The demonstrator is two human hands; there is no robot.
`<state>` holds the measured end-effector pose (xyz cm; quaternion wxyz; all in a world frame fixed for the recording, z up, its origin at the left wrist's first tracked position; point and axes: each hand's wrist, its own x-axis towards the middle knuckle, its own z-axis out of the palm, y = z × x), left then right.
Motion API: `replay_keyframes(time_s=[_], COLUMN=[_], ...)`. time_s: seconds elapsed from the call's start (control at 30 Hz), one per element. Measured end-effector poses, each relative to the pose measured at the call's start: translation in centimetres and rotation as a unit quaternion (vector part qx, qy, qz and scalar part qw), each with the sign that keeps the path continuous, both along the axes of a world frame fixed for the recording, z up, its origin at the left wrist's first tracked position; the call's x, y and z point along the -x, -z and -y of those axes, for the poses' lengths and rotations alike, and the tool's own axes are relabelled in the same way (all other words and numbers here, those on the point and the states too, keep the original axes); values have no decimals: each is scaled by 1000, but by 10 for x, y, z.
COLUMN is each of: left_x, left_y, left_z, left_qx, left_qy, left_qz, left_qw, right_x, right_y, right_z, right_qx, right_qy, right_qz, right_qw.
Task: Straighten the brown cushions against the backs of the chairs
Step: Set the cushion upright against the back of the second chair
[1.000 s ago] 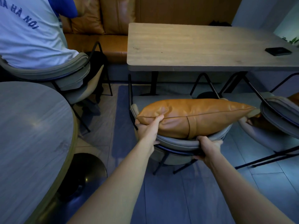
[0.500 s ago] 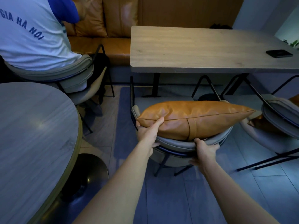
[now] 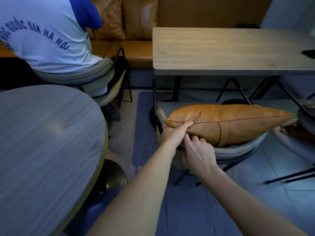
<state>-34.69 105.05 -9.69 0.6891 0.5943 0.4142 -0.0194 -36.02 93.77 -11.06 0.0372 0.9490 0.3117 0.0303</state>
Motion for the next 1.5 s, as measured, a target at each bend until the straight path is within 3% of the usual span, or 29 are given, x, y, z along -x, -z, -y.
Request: replay_keyframes(time_s=[0.17,0.33,1.13,1.23,1.33,1.4,1.5], left_x=[-8,-9,16,28,32,32,32], left_y=[-9,0,4,1,-18,-37,-74], left_z=[-23,-33,-30,-34,-43,-48,-54], left_qx=[8,20,15,-57,-187,-285,-395], left_qy=[38,45,63,115,185,250,342], left_qz=[9,42,52,44,21,9,-7], left_qw=[999,998,996,991,965,925,853], right_x=[-3,-16,-17,-19,-26,-31,-39], right_y=[7,13,10,1,-24,-46,-79], right_z=[-37,-56,-54,-44,-29,-16,5], right_qx=[119,164,166,100,-8,-46,-105], right_qy=[27,32,-4,3,50,73,97], right_qz=[-10,-7,-9,-60,-191,-277,-320], right_qw=[993,986,986,993,980,957,937])
